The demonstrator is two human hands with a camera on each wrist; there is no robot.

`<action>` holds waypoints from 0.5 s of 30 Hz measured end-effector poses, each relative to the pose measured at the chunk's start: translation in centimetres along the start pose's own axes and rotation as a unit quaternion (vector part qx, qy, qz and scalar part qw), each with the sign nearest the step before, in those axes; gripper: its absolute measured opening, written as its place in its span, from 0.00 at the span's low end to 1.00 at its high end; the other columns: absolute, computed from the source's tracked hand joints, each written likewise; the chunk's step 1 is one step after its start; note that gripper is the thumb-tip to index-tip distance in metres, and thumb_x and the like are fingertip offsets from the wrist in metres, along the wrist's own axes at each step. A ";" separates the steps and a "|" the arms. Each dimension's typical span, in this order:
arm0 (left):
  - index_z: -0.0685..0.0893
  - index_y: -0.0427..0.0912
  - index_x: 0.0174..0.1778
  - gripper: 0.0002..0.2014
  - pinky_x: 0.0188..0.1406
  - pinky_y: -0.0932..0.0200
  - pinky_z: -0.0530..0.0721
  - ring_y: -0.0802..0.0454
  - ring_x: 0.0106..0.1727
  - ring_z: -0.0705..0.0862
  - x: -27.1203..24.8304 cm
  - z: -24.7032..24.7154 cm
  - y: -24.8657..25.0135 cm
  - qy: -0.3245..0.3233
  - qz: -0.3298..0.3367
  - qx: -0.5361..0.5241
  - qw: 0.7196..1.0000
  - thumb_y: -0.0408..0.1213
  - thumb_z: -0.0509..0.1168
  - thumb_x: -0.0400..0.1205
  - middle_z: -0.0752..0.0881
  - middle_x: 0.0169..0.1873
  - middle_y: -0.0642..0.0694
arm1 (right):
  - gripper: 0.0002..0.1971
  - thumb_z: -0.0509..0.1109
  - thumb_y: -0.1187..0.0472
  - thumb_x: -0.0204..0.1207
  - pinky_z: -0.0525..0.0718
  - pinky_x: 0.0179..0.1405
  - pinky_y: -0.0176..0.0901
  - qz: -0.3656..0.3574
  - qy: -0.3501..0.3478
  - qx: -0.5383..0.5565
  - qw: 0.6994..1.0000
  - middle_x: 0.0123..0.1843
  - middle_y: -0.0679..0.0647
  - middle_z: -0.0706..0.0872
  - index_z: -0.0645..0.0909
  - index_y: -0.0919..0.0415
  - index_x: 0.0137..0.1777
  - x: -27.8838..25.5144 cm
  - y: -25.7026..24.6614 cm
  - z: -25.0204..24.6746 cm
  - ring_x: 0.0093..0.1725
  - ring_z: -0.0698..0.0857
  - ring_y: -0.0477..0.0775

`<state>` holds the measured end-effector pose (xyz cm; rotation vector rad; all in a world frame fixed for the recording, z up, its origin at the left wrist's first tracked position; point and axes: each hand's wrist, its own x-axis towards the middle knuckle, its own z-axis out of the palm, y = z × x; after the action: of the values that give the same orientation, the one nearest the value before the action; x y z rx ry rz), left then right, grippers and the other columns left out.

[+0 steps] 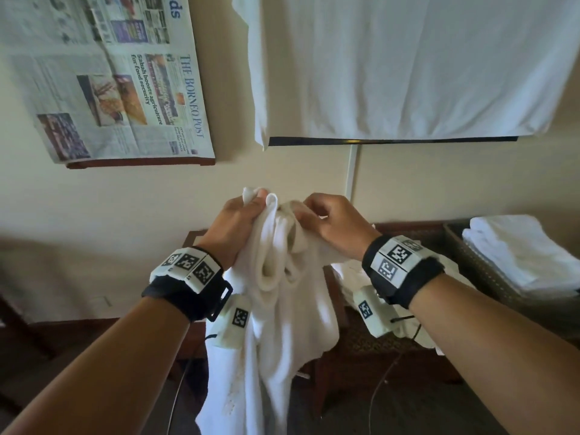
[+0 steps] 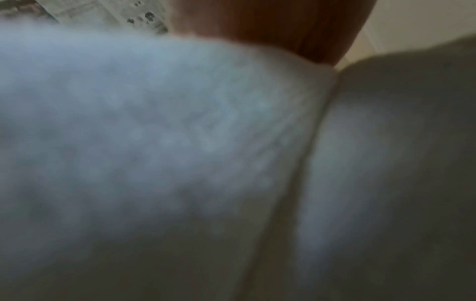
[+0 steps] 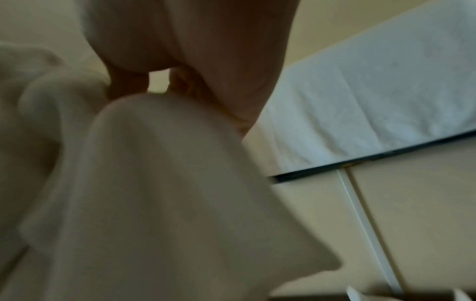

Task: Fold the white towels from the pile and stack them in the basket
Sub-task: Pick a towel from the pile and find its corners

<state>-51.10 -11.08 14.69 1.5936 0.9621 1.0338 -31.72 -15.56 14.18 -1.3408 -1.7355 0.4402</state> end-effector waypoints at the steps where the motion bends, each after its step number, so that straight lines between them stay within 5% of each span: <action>1: 0.89 0.40 0.46 0.18 0.50 0.52 0.85 0.50 0.40 0.88 0.5 0.0 0.0 0.011 0.004 -0.005 1.000 0.49 0.62 0.89 0.90 0.37 0.44 | 0.13 0.73 0.51 0.78 0.74 0.38 0.39 0.024 -0.032 -0.016 0.999 0.37 0.55 0.82 0.82 0.61 0.41 -0.4 1.3 -0.4 0.36 0.76 0.44; 6: 0.88 0.48 0.40 0.12 0.49 0.46 0.85 0.48 0.39 0.87 2.1 0.3 -0.1 0.079 0.040 -0.039 0.995 0.47 0.66 0.87 0.89 0.35 0.46 | 0.09 0.74 0.53 0.78 0.76 0.42 0.34 0.166 -0.196 -0.048 0.965 0.34 0.49 0.86 0.85 0.56 0.38 -3.3 9.6 -1.0 0.35 0.81 0.40; 8: 0.85 0.47 0.38 0.12 0.45 0.49 0.83 0.49 0.36 0.83 2.3 0.7 0.3 0.100 0.048 -0.046 0.993 0.45 0.66 0.86 0.85 0.33 0.47 | 0.12 0.75 0.54 0.76 0.76 0.44 0.42 0.208 -0.168 -0.019 0.963 0.34 0.58 0.85 0.85 0.64 0.42 -4.0 12.3 -1.0 0.37 0.81 0.47; 12: 0.74 0.48 0.25 0.19 0.34 0.58 0.72 0.54 0.28 0.70 2.1 2.0 1.0 0.168 0.025 -0.130 0.977 0.38 0.58 0.84 0.73 0.25 0.50 | 0.10 0.72 0.60 0.75 0.77 0.39 0.43 0.227 -0.070 0.010 0.971 0.36 0.58 0.84 0.80 0.65 0.36 -3.1 14.7 -1.7 0.36 0.80 0.54; 15: 0.76 0.49 0.25 0.16 0.40 0.54 0.74 0.49 0.34 0.75 1.8 1.7 1.8 0.139 0.035 -0.146 0.979 0.42 0.59 0.80 0.76 0.29 0.46 | 0.11 0.71 0.58 0.75 0.84 0.45 0.58 0.190 0.031 0.016 0.981 0.38 0.62 0.88 0.84 0.67 0.41 -0.5 13.5 -3.6 0.40 0.85 0.66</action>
<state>-48.71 -10.27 16.45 1.2673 0.8932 1.4059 -20.74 -12.02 6.25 -1.6495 -1.4145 0.6280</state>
